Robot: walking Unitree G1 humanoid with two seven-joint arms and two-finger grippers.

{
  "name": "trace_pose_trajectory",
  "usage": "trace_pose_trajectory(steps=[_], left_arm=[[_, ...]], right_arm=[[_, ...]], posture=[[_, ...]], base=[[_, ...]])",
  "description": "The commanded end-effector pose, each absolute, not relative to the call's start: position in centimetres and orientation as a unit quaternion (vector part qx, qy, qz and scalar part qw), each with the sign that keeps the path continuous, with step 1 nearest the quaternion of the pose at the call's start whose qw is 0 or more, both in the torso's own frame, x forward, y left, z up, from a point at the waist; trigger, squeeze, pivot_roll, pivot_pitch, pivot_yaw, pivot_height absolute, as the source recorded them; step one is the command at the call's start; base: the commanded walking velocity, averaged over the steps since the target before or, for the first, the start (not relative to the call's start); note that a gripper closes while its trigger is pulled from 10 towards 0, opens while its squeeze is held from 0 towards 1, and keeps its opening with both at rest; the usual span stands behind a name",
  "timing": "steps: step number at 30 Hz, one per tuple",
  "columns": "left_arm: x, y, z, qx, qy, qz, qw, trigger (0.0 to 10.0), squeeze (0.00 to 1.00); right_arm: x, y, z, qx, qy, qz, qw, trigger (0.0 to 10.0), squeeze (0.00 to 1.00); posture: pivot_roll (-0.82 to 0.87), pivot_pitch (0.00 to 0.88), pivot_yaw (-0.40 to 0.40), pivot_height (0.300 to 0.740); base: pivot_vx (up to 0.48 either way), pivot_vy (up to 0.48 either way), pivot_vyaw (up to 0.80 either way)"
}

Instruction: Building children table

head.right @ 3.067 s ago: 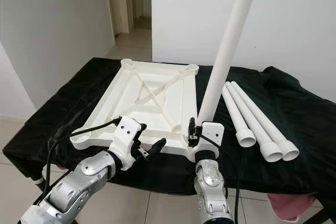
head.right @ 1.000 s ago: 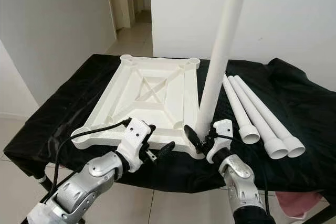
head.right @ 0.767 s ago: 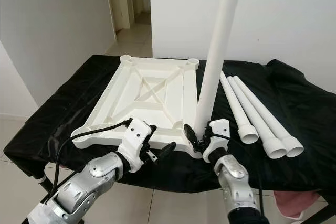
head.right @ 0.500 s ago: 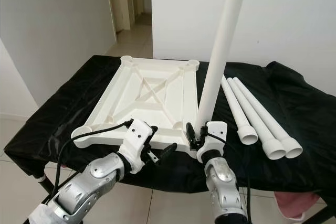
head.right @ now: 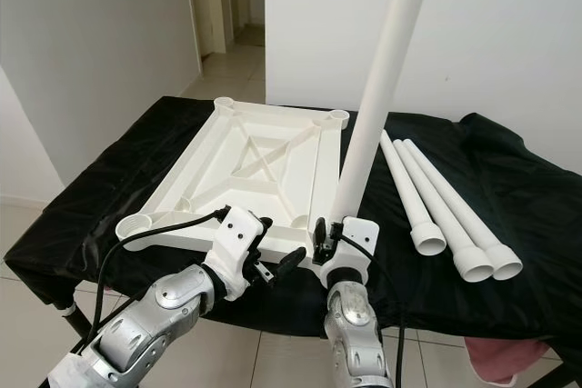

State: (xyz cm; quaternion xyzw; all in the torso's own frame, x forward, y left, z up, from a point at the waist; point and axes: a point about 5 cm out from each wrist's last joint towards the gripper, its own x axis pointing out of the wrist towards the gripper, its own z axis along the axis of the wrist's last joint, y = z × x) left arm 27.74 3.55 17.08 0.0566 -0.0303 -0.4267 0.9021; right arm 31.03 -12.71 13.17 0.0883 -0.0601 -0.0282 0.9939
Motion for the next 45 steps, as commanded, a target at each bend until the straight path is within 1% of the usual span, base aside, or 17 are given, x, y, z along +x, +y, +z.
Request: trace_pose_trajectory(steps=[1, 2, 8, 9, 11, 13, 18, 26, 27, 28, 29, 30, 32, 33, 43, 44, 45], left_arm=[[27.0, 3.1, 16.9, 0.066, -0.028, -0.502, 0.862, 10.0, 0.00], [27.0, 3.1, 16.9, 0.066, -0.027, -0.501, 0.862, 10.0, 0.00], [27.0, 3.1, 16.9, 0.067, -0.027, -0.500, 0.863, 10.0, 0.00], [27.0, 3.1, 16.9, 0.068, -0.028, -0.501, 0.862, 10.0, 0.00], [27.0, 3.1, 16.9, 0.068, -0.028, -0.501, 0.862, 10.0, 0.00], [27.0, 3.1, 16.9, 0.067, -0.027, -0.501, 0.862, 10.0, 0.00], [27.2, 3.0, 17.0, 0.067, -0.028, -0.503, 0.862, 10.0, 0.00], [27.1, 3.0, 17.0, 0.071, -0.025, -0.513, 0.855, 10.0, 0.00], [27.0, 3.1, 17.0, 0.074, -0.022, -0.519, 0.851, 10.0, 0.00], [27.0, 3.1, 16.9, 0.079, -0.020, -0.523, 0.848, 10.0, 0.00], [27.0, 3.1, 16.9, 0.079, -0.020, -0.523, 0.848, 10.0, 0.00], [27.0, 3.2, 16.8, 0.082, -0.020, -0.524, 0.847, 10.0, 0.00], [27.1, 3.2, 16.8, 0.084, -0.020, -0.524, 0.847, 10.0, 0.00], [27.1, 3.2, 16.8, 0.083, -0.020, -0.524, 0.847, 10.0, 0.00], [27.1, 3.2, 16.9, 0.080, -0.020, -0.521, 0.849, 10.0, 0.00], [27.1, 3.2, 16.9, 0.079, -0.020, -0.520, 0.850, 10.0, 0.00], [27.1, 3.2, 16.9, 0.079, -0.020, -0.520, 0.850, 10.0, 0.00]], right_arm=[[30.7, -12.6, 12.2, 0.102, -0.036, -0.021, 0.994, 10.0, 0.00], [30.7, -13.0, 12.5, 0.099, -0.046, -0.016, 0.994, 10.0, 1.00], [30.8, -13.6, 13.1, 0.087, -0.065, -0.001, 0.994, 10.0, 1.00], [31.0, -14.6, 13.7, 0.064, -0.077, 0.037, 0.994, 10.0, 0.00], [31.0, -14.6, 13.7, 0.064, -0.077, 0.037, 0.994, 10.0, 0.00], [31.3, -15.5, 14.2, 0.048, -0.086, 0.072, 0.993, 10.0, 0.00], [32.1, -16.1, 15.6, 0.010, -0.096, 0.152, 0.984, 10.0, 0.00], [32.8, -16.4, 16.2, -0.038, -0.089, 0.225, 0.970, 10.0, 0.00], [32.9, -16.5, 16.1, -0.043, -0.081, 0.235, 0.968, 5.0, 0.00], [33.0, -16.6, 16.0, -0.045, -0.073, 0.243, 0.966, 2.1, 0.00], [33.0, -16.6, 16.0, -0.045, -0.073, 0.243, 0.966, 2.1, 0.00], [33.0, -16.8, 15.7, -0.048, -0.065, 0.249, 0.965, 0.5, 0.00], [33.1, -17.0, 15.5, -0.051, -0.058, 0.254, 0.964, 0.5, 0.00], [33.0, -17.0, 15.4, -0.048, -0.053, 0.258, 0.963, 0.0, 0.00], [32.8, -17.6, 14.5, -0.033, -0.032, 0.245, 0.969, 0.0, 0.00], [32.8, -17.5, 14.5, -0.024, -0.030, 0.245, 0.969, 10.0, 0.00], [32.8, -17.5, 14.5, -0.024, -0.030, 0.245, 0.969, 10.0, 0.00]], posture=[[-0.02, 0.015, 0.013, 0.740], [-0.02, 0.016, 0.013, 0.740], [-0.02, 0.016, 0.013, 0.740], [-0.02, 0.019, 0.016, 0.740], [-0.02, 0.019, 0.016, 0.740], [-0.02, 0.019, 0.017, 0.740], [-0.03, 0.024, 0.020, 0.740], [-0.03, 0.029, 0.021, 0.740], [-0.03, 0.030, 0.021, 0.740], [-0.03, 0.032, 0.019, 0.740], [-0.03, 0.032, 0.019, 0.740], [-0.03, 0.034, 0.019, 0.740], [-0.03, 0.035, 0.019, 0.740], [-0.03, 0.036, 0.019, 0.740], [-0.03, 0.053, 0.018, 0.740], [-0.03, 0.055, 0.018, 0.740], [-0.03, 0.055, 0.018, 0.740]], base=[[0.000, 0.000, 0.00], [0.000, 0.000, 0.00], [0.000, 0.000, 0.00], [0.000, 0.000, 0.00], [0.000, 0.000, 0.00], [0.000, 0.000, 0.00], [0.000, 0.000, 0.00], [0.000, 0.000, 0.00], [0.000, 0.000, 0.00], [0.000, 0.000, 0.00], [0.000, 0.000, 0.00], [0.000, 0.000, 0.00], [0.000, 0.000, 0.00], [0.000, 0.000, 0.00], [0.000, 0.000, 0.00], [0.000, 0.000, 0.00], [0.000, 0.000, 0.00]])
